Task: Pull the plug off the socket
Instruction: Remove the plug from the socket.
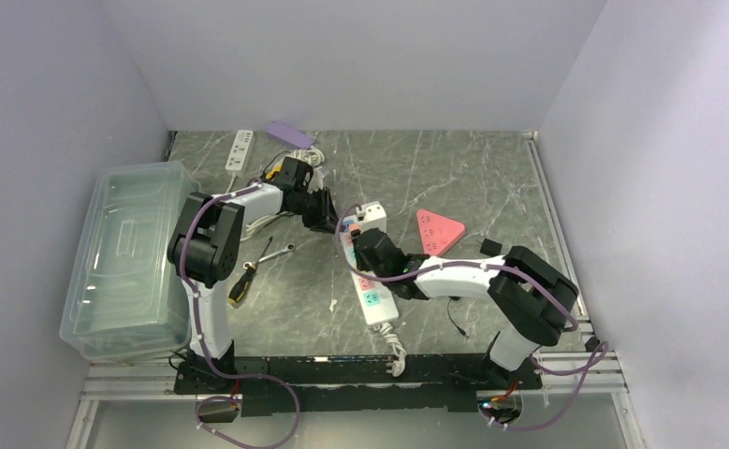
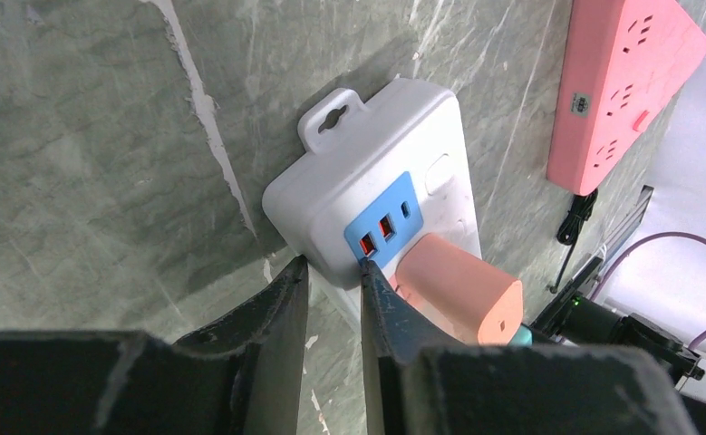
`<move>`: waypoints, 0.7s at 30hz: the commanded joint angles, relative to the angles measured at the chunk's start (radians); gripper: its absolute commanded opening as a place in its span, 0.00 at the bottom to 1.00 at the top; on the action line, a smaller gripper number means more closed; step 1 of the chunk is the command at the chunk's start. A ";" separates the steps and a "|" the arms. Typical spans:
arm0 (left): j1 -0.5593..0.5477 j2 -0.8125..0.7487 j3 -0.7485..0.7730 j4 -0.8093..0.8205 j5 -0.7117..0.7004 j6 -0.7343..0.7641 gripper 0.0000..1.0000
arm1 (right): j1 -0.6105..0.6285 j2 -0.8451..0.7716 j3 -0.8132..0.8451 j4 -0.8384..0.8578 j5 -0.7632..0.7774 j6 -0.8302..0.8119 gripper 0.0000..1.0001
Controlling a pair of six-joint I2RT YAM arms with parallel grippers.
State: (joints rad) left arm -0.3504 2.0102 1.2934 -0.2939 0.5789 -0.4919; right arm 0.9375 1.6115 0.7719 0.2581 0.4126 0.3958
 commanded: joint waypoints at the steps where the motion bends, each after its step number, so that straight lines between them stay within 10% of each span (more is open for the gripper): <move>1: -0.027 0.064 -0.016 -0.064 -0.072 0.046 0.28 | 0.116 0.046 0.081 -0.061 0.173 -0.090 0.00; 11: -0.027 0.064 -0.015 -0.068 -0.070 0.048 0.27 | 0.152 0.061 0.096 -0.078 0.278 -0.116 0.00; 21: -0.027 0.068 -0.012 -0.072 -0.074 0.052 0.26 | -0.044 -0.028 -0.028 0.029 -0.126 0.059 0.00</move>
State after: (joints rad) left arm -0.3584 2.0136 1.2964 -0.3031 0.5976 -0.4911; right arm 0.9752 1.6196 0.7921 0.2115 0.5037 0.3702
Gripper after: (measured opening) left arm 0.270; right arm 0.334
